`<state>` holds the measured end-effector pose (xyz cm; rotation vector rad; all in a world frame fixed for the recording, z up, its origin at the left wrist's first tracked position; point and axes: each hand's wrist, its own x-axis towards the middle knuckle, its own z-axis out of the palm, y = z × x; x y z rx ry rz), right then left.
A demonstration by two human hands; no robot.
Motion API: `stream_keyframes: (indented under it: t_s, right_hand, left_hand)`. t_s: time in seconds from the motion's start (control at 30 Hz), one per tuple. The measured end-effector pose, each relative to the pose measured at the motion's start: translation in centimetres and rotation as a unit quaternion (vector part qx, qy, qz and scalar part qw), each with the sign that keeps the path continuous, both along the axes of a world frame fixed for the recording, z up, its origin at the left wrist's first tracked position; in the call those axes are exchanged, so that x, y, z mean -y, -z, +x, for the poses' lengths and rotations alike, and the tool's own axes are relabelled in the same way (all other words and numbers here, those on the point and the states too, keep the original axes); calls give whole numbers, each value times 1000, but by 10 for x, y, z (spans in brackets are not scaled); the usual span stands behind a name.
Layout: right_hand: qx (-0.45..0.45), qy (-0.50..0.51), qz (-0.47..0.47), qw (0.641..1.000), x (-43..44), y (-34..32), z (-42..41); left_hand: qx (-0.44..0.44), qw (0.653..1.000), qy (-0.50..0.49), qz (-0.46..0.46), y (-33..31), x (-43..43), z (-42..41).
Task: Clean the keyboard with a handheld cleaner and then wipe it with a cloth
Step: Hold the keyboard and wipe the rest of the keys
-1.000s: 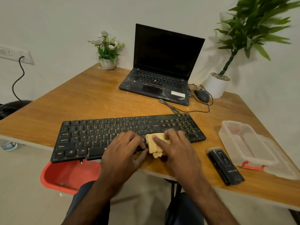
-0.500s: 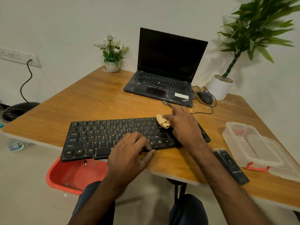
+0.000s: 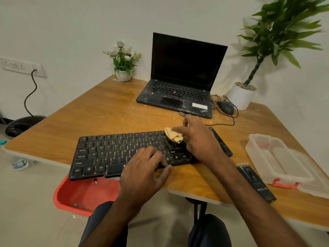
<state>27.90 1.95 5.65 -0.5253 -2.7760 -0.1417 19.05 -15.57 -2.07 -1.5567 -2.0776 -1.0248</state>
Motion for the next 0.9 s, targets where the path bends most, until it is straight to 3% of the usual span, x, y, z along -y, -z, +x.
stream_keyframes:
  t_s: [0.1,0.33,0.5,0.67,0.73,0.83,0.9]
  right_hand:
    - [22,-68,30,997,15,9,15]
    - [-2,56,18,998,-6,3,-1]
    - [19,-38,41,998,23,14,-3]
    - [-5,79,0,997,-12,3,-4]
    - [-21,24,-33,999,-4,4,-3]
    - [1,-59,-2,998,19,14,3]
    - [12,-23,15,1000,11,15,1]
  left_hand:
    - [-8,1000,-14,-1,1,-2,0]
    - [1,1000,1,-3,1,-1,0]
    - [-3,1000,-9,-15,0,-2,0]
    - [-4,1000,-2,-16,-1,0,0]
    - [-2,1000,-3,-16,1,-1,-1]
    - [-14,1000,-12,-12,3,-2,-1]
    - [-15,1000,-7,-8,2,-2,-1]
